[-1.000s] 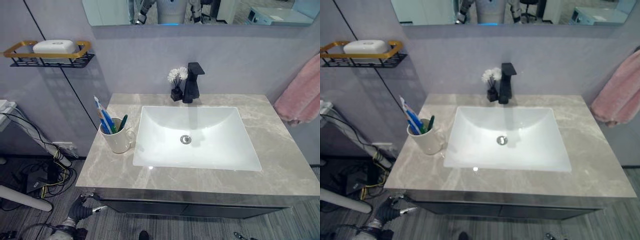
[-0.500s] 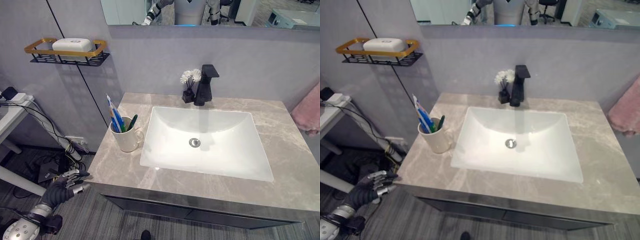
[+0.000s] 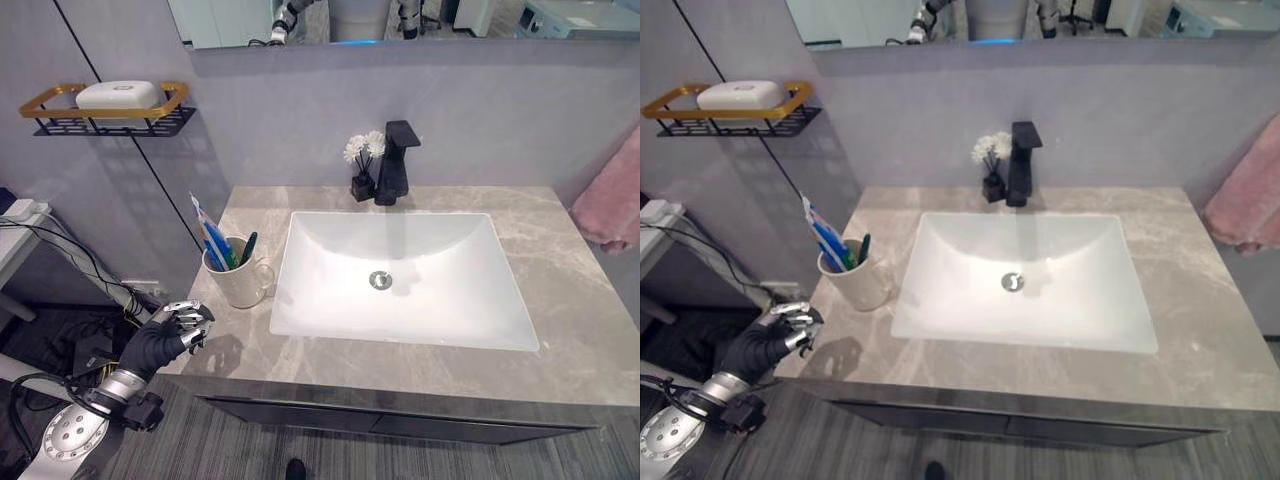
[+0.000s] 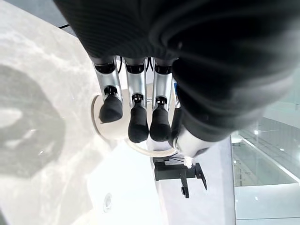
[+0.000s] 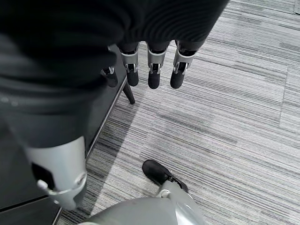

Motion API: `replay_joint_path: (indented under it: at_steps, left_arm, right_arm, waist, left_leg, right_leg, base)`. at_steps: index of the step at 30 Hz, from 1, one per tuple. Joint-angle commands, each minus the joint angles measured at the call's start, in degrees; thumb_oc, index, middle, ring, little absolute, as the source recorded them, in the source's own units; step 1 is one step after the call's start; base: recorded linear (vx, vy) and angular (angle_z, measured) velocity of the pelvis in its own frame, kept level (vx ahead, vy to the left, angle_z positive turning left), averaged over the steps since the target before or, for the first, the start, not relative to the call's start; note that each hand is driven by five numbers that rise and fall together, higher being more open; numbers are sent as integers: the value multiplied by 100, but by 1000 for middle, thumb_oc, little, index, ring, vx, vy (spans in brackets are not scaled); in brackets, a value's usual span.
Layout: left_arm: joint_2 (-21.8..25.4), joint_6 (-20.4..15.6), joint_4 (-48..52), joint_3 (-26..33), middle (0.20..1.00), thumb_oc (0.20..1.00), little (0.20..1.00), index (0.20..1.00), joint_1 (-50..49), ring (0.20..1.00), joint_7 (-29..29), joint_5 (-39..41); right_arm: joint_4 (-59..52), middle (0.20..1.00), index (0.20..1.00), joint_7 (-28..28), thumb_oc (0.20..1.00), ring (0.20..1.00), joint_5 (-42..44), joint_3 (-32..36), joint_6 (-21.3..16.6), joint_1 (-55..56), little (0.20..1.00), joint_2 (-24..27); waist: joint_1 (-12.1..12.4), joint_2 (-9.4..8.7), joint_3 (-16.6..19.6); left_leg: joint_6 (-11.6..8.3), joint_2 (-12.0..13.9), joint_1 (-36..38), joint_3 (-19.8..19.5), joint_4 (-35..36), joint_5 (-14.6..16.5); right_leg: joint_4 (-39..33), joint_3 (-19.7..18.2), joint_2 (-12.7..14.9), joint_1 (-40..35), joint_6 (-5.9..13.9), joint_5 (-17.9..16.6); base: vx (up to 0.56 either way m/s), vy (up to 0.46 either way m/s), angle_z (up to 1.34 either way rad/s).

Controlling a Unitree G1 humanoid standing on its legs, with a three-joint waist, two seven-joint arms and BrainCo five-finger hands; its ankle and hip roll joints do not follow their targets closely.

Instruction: Put brush and paste in cup on sink, flatten towel.

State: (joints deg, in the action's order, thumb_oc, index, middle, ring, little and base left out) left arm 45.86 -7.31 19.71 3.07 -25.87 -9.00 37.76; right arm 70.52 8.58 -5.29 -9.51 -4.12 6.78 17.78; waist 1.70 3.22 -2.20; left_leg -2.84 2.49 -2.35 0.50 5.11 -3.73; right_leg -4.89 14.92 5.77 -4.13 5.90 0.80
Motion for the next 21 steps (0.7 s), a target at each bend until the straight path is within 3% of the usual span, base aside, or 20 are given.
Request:
replay_joint_path:
  at_steps: [1, 12, 21]
  left_arm:
    - [-16, -243, 190, 138, 200, 200, 200, 200, 295, 200, 109, -6]
    - [-80, -204, -191, -161, 200, 200, 200, 200, 353, 200, 87, -98]
    - [-223, -147, -426, -397, 200, 200, 200, 200, 574, 200, 149, -251]
  right_arm:
    - [-284, 1000, 1000, 46, 1000, 1000, 18, -329, -210, -252, 1000, 181]
    - [-1290, 1000, 1000, -31, 1000, 1000, -22, -539, -457, -126, 1000, 523]
    - [-1266, 1000, 1000, 7, 1000, 1000, -89, -611, -441, -114, 1000, 524]
  waist:
    - [-127, -104, -168]
    - [-212, -64, -215]
    - [-277, -78, -237]
  left_leg:
    - [-92, 195, -63, 102, -11, -7]
    - [-84, 171, -148, 176, -11, -1]
    - [-81, 155, -189, 249, -11, 39]
  right_leg:
    - [421, -290, 53, 489, -9, -250]
    - [354, -357, 57, 587, 14, -275]
    - [275, -418, 58, 643, 28, -312]
  base:
    - [0, 0, 0]
    - [1, 0, 0]
    - [11, -3, -5]
